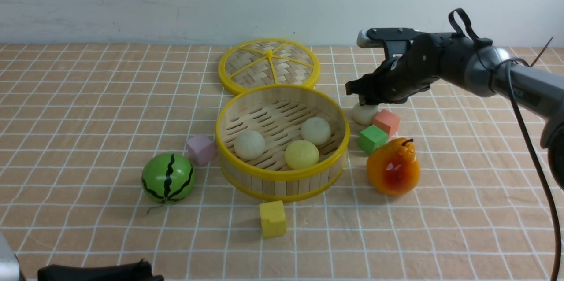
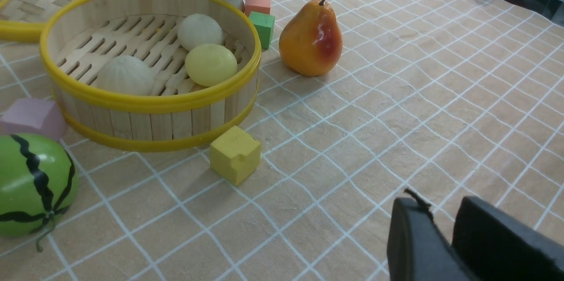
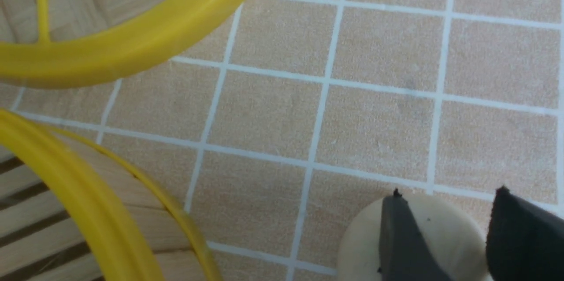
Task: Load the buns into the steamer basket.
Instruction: Use the right arm to grab a steamed stuffed bun, then use the right arm to put the steamed stuffed bun into the steamer
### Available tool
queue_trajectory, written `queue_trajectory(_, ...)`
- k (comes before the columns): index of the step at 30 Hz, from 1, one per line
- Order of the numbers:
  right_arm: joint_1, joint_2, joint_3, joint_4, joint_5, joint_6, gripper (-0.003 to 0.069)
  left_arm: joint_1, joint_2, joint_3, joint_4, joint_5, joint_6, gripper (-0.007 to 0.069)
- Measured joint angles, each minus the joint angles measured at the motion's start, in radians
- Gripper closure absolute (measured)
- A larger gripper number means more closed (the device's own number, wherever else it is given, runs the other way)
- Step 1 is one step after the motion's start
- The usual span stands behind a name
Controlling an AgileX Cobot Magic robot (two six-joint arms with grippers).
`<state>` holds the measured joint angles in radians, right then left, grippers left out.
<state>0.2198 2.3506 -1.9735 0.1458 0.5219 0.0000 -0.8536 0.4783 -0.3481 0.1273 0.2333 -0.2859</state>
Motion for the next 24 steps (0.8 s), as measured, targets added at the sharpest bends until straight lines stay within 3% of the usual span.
queue_trajectory(15, 0.000, 0.000, -0.001, -0.001, 0.035, 0.000, 0.0649, 0.000, 0.000, 0.000, 0.001, 0.000, 0.000, 0.0480)
queue_trajectory(24, 0.006, -0.090, -0.002, -0.001, 0.069, -0.015, 0.0657, 0.000, 0.000, 0.000, 0.001, 0.000, 0.000, 0.0477)
